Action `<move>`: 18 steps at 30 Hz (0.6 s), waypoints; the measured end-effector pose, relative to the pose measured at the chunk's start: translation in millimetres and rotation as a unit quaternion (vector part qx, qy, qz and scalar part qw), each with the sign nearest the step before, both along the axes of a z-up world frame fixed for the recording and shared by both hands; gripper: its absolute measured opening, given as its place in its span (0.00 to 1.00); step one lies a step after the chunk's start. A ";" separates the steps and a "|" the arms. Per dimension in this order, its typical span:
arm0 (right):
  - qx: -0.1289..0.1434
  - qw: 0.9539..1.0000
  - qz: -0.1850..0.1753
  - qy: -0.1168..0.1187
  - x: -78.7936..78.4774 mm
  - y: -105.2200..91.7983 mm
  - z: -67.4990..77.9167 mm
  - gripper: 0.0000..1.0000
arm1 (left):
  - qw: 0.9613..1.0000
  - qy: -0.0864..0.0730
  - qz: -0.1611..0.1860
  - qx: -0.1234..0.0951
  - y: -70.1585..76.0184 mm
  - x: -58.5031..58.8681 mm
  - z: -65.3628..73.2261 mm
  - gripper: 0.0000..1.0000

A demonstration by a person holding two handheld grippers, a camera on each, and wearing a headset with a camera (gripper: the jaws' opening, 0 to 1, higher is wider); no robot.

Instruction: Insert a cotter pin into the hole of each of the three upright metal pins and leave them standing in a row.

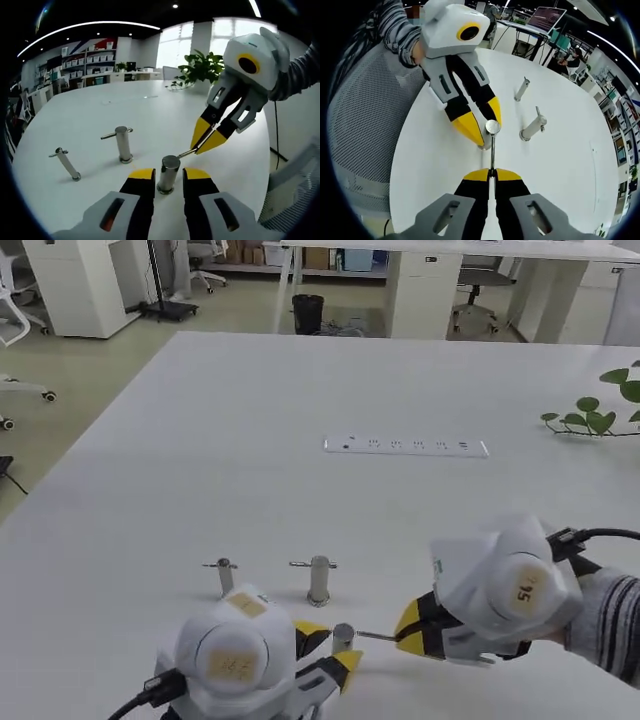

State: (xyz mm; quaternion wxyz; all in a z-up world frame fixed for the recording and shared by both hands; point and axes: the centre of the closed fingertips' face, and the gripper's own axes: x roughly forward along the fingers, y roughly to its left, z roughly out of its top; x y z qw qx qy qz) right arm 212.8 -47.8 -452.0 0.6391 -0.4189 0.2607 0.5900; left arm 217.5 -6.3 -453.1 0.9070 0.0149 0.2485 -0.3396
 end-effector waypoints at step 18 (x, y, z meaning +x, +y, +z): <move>-0.018 1.000 0.021 0.001 -2.4 4.4 1.0 0.00 | 1.000 0.009 0.019 0.001 -1.4 1.5 -10.2 0.11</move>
